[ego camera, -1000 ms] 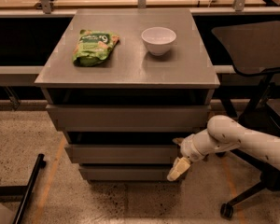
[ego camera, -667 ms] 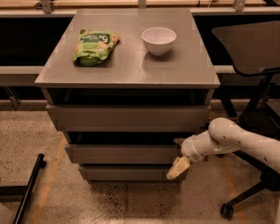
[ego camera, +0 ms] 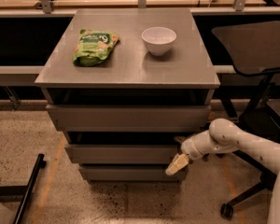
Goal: Open middle drawer
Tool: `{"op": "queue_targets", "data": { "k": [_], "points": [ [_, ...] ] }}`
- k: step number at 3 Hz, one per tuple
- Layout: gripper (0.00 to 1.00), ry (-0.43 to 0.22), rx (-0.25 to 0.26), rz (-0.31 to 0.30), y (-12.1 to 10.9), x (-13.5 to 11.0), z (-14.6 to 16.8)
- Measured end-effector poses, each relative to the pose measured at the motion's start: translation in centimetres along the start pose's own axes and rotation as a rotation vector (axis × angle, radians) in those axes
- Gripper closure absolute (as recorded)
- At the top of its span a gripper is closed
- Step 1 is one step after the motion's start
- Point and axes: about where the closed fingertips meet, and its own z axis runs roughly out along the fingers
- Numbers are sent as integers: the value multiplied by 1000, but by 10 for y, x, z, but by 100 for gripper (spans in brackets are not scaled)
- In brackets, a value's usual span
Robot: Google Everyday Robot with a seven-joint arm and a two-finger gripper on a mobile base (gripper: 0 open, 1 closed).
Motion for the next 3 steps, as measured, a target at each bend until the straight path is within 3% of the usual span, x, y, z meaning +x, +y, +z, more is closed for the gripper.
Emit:
{"op": "queue_targets", "data": {
  "k": [1,3],
  "points": [
    [17,-16,-15,12,6,4,9],
    [62,1,-43,29,32,13,13]
  ]
}}
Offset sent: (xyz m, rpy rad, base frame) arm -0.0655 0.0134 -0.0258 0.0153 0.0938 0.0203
